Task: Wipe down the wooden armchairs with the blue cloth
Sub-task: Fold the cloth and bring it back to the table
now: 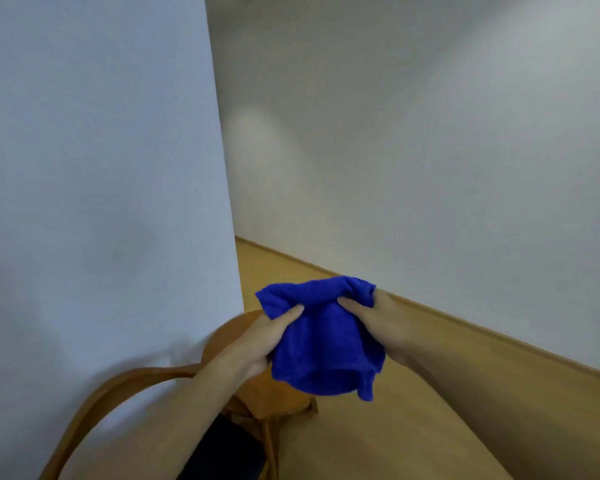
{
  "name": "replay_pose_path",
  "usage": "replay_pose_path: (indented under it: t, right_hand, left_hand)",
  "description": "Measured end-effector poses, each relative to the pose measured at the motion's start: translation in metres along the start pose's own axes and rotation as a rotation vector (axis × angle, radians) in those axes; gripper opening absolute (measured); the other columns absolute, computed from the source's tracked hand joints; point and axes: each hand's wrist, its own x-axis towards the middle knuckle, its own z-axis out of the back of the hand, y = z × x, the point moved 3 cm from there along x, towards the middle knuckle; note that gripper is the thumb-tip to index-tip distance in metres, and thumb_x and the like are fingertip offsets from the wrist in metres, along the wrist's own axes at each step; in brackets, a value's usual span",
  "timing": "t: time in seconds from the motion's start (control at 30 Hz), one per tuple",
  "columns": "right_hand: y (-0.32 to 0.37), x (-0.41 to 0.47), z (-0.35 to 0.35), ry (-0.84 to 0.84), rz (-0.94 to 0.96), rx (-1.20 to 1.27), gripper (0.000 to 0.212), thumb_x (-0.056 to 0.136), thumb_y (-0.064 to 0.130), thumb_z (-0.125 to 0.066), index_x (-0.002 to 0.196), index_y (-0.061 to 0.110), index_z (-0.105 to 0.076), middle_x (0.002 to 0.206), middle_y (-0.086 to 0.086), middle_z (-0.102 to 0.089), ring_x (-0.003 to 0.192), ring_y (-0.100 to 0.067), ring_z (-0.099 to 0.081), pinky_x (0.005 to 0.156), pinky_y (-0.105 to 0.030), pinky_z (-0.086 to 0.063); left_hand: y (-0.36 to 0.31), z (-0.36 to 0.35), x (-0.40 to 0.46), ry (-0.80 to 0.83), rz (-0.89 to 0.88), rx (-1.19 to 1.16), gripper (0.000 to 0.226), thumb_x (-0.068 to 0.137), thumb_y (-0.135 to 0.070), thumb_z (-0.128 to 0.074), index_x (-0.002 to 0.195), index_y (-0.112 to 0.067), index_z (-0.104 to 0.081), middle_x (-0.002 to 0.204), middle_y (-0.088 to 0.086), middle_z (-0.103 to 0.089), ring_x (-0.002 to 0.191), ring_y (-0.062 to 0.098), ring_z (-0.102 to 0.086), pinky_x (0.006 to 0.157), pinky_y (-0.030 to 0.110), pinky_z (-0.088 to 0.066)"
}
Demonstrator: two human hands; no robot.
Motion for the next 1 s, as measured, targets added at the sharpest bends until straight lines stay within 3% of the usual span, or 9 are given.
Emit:
replay_pose_path:
  t: [0.1, 0.2, 0.37, 0.5, 0.6, 0.67, 0.8, 0.9, 1.0]
  right_hand:
    - [-0.02, 0.051, 0.007, 0.014, -0.099, -0.032, 0.027, 0.083, 0.037, -0.075, 0.106, 0.027, -0.065, 0.101, 0.005, -0.075, 0.093, -0.016, -0.071, 0.081, -0.037, -0.058]
    - [-0.031, 0.098, 0.019, 0.02, -0.172, -0.064, 0.038, 0.081, 0.034, -0.078, 0.114, 0.021, -0.062, 0.105, 0.0, -0.073, 0.099, -0.022, -0.07, 0.089, -0.044, -0.057]
    - [-0.052, 0.161, 0.024, -0.019, -0.185, 0.005, 0.048, 0.074, 0.033, -0.084, 0.117, 0.028, -0.062, 0.108, 0.003, -0.071, 0.098, -0.019, -0.069, 0.078, -0.037, -0.059]
    - [-0.077, 0.215, 0.026, -0.121, 0.002, -0.74, 0.037, 0.092, 0.038, -0.06, 0.125, 0.024, -0.049, 0.113, 0.008, -0.059, 0.094, -0.015, -0.057, 0.08, -0.029, -0.042]
    - [-0.099, 0.26, 0.01, -0.093, 0.155, -0.936, 0.009, 0.098, 0.033, -0.046, 0.106, 0.032, -0.042, 0.092, 0.005, -0.062, 0.067, -0.006, -0.049, 0.059, -0.024, -0.037]
    - [-0.116, 0.289, 0.002, -0.071, 0.176, -0.936, 0.008, 0.097, 0.032, -0.045, 0.096, 0.036, -0.038, 0.08, 0.009, -0.056, 0.064, -0.004, -0.05, 0.053, -0.02, -0.034]
    - [-0.15, 0.343, 0.002, -0.034, 0.184, -0.884, 0.016, 0.095, 0.031, -0.052, 0.109, 0.024, -0.05, 0.081, 0.008, -0.055, 0.06, 0.002, -0.04, 0.057, -0.015, -0.029]
    - [-0.169, 0.379, 0.004, 0.081, 0.204, -0.862, 0.019, 0.096, 0.032, -0.052, 0.113, 0.023, -0.051, 0.076, 0.019, -0.05, 0.061, 0.006, -0.04, 0.055, -0.009, -0.026]
    - [-0.184, 0.415, 0.009, 0.164, 0.236, -0.866, 0.025, 0.097, 0.034, -0.052, 0.119, 0.022, -0.051, 0.073, 0.02, -0.042, 0.062, 0.004, -0.041, 0.056, -0.009, -0.027]
  left_hand:
    - [0.009, 0.028, 0.047, -0.108, -0.059, 0.063, 0.037, 0.086, -0.034, -0.07, 0.12, -0.023, -0.061, 0.114, 0.002, -0.07, 0.104, 0.022, -0.067, 0.096, 0.045, -0.051]
    - [0.002, 0.046, 0.095, -0.047, -0.115, 0.129, 0.034, 0.085, -0.035, -0.072, 0.117, -0.029, -0.061, 0.111, -0.004, -0.071, 0.102, 0.018, -0.068, 0.089, 0.039, -0.055]
    - [0.009, 0.069, 0.168, -0.08, -0.166, 0.12, 0.028, 0.092, -0.04, -0.061, 0.12, -0.037, -0.057, 0.112, -0.01, -0.069, 0.1, 0.01, -0.067, 0.078, 0.028, -0.056]
    - [0.02, 0.086, 0.207, -0.306, -0.333, 0.639, 0.015, 0.099, -0.034, -0.048, 0.109, -0.043, -0.044, 0.091, -0.022, -0.059, 0.083, -0.01, -0.059, 0.065, 0.007, -0.044]
    - [0.029, 0.087, 0.233, -0.438, -0.4, 0.978, 0.021, 0.101, -0.033, -0.041, 0.122, -0.029, -0.04, 0.071, -0.019, -0.049, 0.063, 0.001, -0.055, 0.052, 0.015, -0.037]
    - [0.034, 0.094, 0.25, -0.489, -0.38, 1.014, 0.025, 0.1, -0.031, -0.041, 0.124, -0.025, -0.039, 0.072, -0.016, -0.052, 0.063, 0.002, -0.054, 0.054, 0.022, -0.042]
    - [0.042, 0.107, 0.28, -0.589, -0.358, 0.923, 0.019, 0.099, -0.026, -0.046, 0.118, -0.023, -0.051, 0.093, -0.007, -0.063, 0.076, 0.001, -0.055, 0.071, 0.023, -0.046]
    - [0.053, 0.113, 0.306, -0.645, -0.209, 0.847, 0.033, 0.1, -0.025, -0.047, 0.13, -0.012, -0.052, 0.112, 0.005, -0.065, 0.1, 0.019, -0.061, 0.09, 0.029, -0.045]
    - [0.065, 0.114, 0.331, -0.712, -0.122, 0.836, 0.038, 0.099, -0.025, -0.049, 0.134, -0.007, -0.05, 0.123, 0.011, -0.062, 0.111, 0.023, -0.058, 0.098, 0.034, -0.043]
